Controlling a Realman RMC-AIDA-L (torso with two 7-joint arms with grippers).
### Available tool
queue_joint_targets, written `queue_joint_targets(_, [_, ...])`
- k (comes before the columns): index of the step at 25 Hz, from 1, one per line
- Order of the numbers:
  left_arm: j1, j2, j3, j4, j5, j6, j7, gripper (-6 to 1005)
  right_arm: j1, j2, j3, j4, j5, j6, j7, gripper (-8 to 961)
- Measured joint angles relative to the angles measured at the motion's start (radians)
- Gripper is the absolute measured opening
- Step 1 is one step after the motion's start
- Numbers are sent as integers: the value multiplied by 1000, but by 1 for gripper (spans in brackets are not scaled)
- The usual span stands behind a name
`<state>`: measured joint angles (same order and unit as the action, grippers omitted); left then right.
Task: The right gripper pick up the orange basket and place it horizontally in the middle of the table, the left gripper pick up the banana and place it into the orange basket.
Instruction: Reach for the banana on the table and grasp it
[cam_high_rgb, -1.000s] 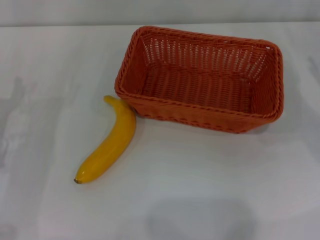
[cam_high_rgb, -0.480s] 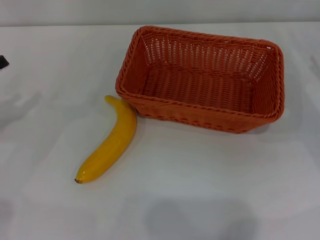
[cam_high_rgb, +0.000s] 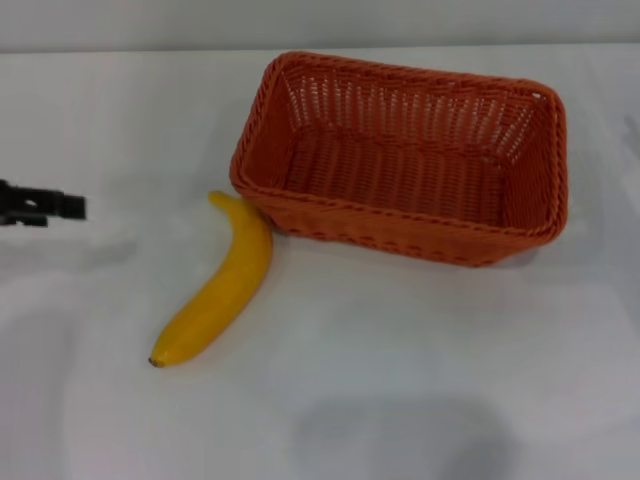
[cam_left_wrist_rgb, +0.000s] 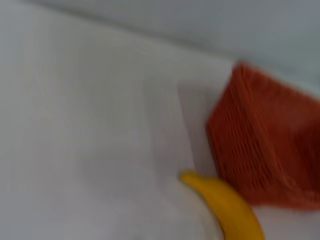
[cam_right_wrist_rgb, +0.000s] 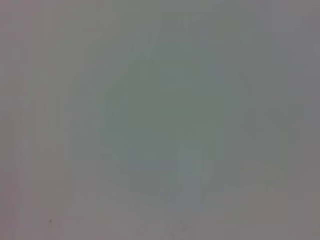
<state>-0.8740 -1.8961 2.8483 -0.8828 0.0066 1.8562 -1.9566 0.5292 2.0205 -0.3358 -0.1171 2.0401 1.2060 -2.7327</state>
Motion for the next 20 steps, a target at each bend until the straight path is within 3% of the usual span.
queue_joint_targets(6, [-123, -17, 0, 5, 189, 1, 46, 702, 5, 1, 0, 1, 0, 3, 2, 876])
queue_joint_targets(13, [-186, -47, 0, 4, 269, -11, 61, 699, 18, 1, 0, 1, 0, 4, 2, 876])
queue_joint_targets(16, [-212, -73, 0, 6, 319, -36, 62, 698, 27, 1, 0, 4, 0, 4, 2, 876])
queue_joint_targets(20, [-261, -127, 0, 6, 363, -90, 62, 696, 28, -1, 0, 8, 1, 5, 2, 876])
